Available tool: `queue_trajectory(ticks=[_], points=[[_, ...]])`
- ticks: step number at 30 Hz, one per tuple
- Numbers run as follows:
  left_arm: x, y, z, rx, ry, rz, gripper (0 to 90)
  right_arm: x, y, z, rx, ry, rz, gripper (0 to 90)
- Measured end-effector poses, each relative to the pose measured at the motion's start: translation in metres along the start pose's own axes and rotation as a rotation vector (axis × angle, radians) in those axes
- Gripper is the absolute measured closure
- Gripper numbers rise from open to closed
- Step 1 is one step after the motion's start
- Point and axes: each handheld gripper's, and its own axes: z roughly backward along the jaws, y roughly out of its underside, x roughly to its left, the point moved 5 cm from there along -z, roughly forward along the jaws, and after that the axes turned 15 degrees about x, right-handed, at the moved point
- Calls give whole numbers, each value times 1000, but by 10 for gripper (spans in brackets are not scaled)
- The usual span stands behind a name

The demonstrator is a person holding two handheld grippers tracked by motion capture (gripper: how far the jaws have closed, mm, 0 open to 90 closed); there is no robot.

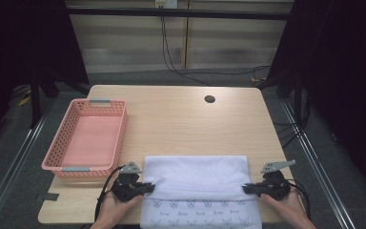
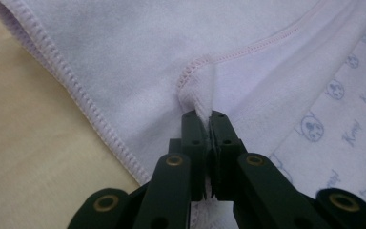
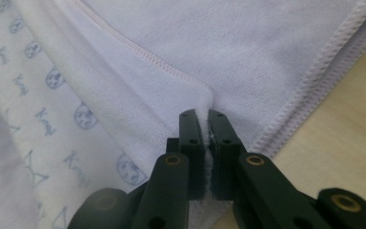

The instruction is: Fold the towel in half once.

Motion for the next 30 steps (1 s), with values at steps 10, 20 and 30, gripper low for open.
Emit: queue_trajectory(ticks=[10,20,30], points=[[25,-40,-14,-25,-54,35,872,-30,-24,-3,-41,81,-39,863],[55,-76,-25,-58,-67,89,873,-62,-51,-7,-76,92,-76,863],[82,-110,-32,-31,-132,99,873,-87,-76,-13,-95,108,-87,863]])
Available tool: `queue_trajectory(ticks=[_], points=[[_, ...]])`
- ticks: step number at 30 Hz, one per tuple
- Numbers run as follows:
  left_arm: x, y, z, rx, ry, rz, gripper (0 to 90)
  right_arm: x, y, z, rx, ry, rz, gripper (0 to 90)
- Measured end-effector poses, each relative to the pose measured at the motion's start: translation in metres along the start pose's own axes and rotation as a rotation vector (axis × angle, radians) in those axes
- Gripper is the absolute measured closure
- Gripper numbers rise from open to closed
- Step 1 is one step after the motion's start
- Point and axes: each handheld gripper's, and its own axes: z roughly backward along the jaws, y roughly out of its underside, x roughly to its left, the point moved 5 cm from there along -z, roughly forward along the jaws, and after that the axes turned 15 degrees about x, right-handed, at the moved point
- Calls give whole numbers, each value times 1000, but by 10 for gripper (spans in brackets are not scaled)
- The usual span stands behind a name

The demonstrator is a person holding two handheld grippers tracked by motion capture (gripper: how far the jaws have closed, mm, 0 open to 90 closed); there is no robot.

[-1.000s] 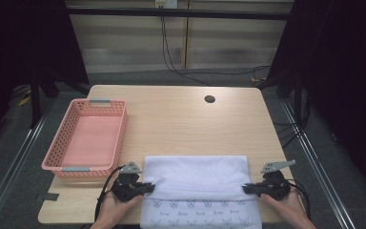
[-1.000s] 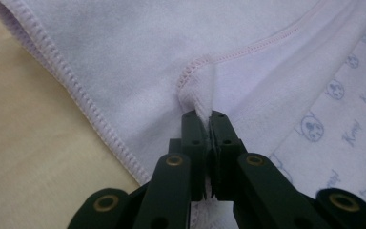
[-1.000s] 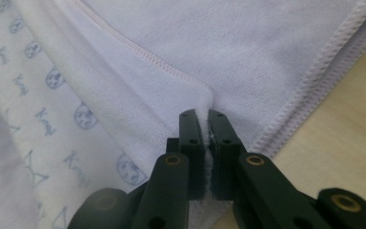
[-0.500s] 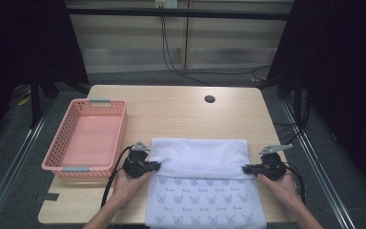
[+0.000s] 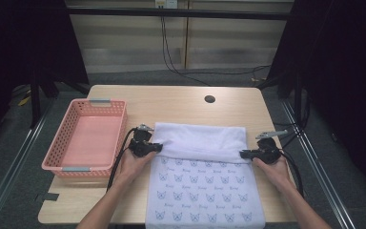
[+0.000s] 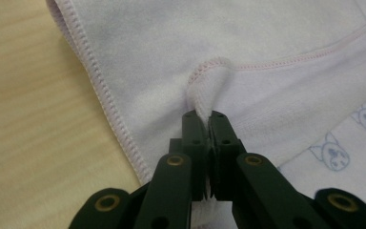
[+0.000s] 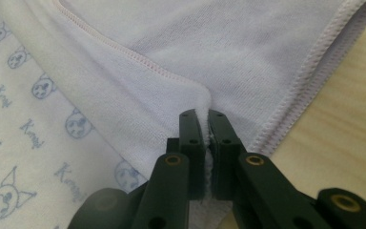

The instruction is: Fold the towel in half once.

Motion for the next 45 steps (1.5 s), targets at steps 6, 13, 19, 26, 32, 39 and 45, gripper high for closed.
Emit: queue_trajectory(ticks=[6,13,19,26,32,39,45], points=[[17,-23,-7,9,-42,6,874,-18,-24,-9,-7,23,-14,863],[34,-39,-12,-14,-53,48,873,-33,-46,-20,-41,19,-41,864],[45,-52,-16,-13,-87,51,874,-41,-61,-26,-55,43,-39,864],[61,-68,-21,-29,-98,64,874,-52,-82,-35,-78,89,-86,865],[67,-71,-21,-31,-69,84,874,-56,-92,-38,-70,92,-94,865],[55,-80,11,-133,-34,49,872,-59,-104,-5,-182,24,-94,866],[39,-84,53,-186,-14,11,872,-47,-120,48,-291,7,-35,866]])
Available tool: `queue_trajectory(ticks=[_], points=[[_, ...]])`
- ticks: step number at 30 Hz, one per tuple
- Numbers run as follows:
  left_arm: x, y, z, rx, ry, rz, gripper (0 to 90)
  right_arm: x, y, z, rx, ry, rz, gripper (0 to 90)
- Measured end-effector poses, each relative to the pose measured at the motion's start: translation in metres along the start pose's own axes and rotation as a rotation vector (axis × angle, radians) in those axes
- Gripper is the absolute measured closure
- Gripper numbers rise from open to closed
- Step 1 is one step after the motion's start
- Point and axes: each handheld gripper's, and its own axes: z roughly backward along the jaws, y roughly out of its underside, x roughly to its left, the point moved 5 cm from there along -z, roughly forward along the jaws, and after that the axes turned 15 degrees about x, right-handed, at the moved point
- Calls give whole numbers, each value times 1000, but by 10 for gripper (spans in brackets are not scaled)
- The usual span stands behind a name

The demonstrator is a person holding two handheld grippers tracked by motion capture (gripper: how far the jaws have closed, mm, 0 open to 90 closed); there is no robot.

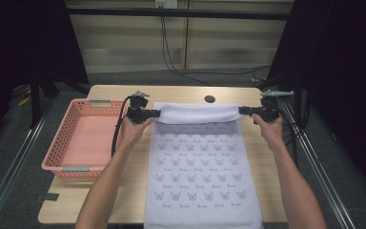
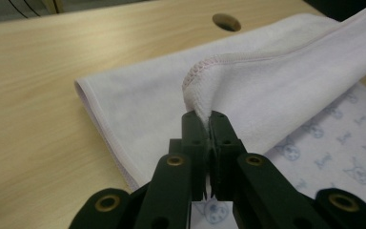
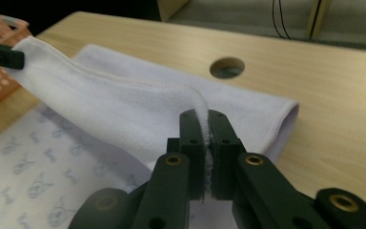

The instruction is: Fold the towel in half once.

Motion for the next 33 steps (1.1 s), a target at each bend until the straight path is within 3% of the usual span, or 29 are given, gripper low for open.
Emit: queue_trajectory(ticks=[2,6,11,13,21,24,26,29,33], points=[[-8,-2,18,-49,27,0,871,4,-4,15,-25,-22,-11,866],[-26,-3,55,-125,69,-32,872,15,-5,41,-61,-37,15,866],[-50,4,91,-165,79,-73,872,38,-1,71,-91,-92,44,866],[-60,9,106,-182,82,-109,872,48,4,81,-69,-72,78,866],[-99,29,155,-251,150,-178,871,79,18,135,-118,-98,134,866],[-108,49,161,-251,171,-181,872,92,31,149,-122,-104,158,866],[-111,68,157,-227,182,-178,871,100,45,151,-115,-126,164,866],[-113,102,140,-157,200,-163,870,109,75,142,-62,-139,177,865],[-118,147,117,-86,226,-142,868,114,116,125,6,-157,155,865]])
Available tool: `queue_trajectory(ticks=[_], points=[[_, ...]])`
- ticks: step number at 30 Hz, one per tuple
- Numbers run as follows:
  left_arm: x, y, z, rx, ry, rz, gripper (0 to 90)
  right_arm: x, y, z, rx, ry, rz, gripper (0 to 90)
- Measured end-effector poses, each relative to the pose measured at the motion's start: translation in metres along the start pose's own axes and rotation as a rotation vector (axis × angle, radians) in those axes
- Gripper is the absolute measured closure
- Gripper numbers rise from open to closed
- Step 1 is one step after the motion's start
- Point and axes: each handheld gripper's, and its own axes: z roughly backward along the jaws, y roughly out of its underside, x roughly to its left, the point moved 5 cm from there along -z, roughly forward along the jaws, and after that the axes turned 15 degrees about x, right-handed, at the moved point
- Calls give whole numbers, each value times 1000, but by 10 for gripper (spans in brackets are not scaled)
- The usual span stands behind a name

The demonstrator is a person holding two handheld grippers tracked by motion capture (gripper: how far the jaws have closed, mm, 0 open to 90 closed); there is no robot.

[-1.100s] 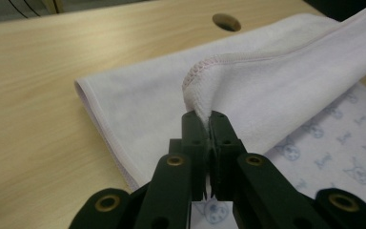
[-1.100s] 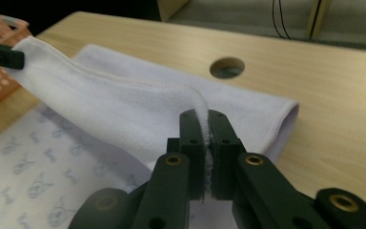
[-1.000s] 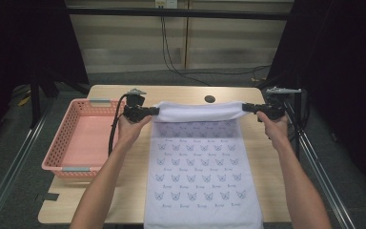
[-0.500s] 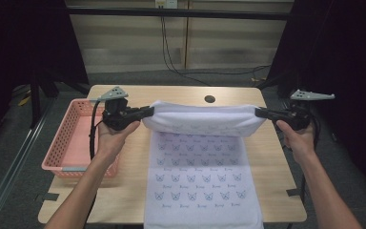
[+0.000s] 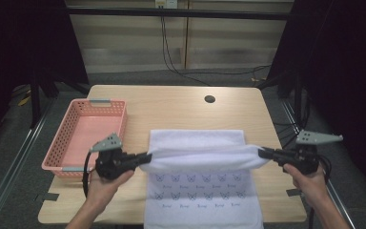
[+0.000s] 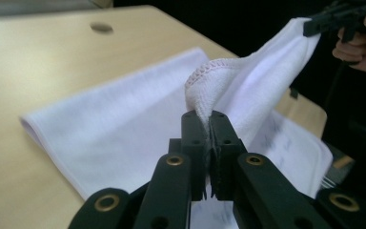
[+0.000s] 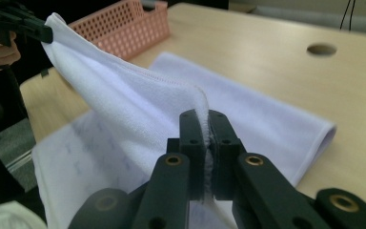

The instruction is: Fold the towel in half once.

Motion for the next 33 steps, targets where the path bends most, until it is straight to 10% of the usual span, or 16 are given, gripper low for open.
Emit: queue_trajectory(ticks=[10,26,33], points=[[-5,66,-40,167,52,11,828,18,80,-36,156,-71,-33,836],[-45,82,-13,236,218,-84,729,56,111,-16,280,-157,16,659],[-30,63,-29,204,160,-64,650,46,100,-16,186,-90,-11,647]])
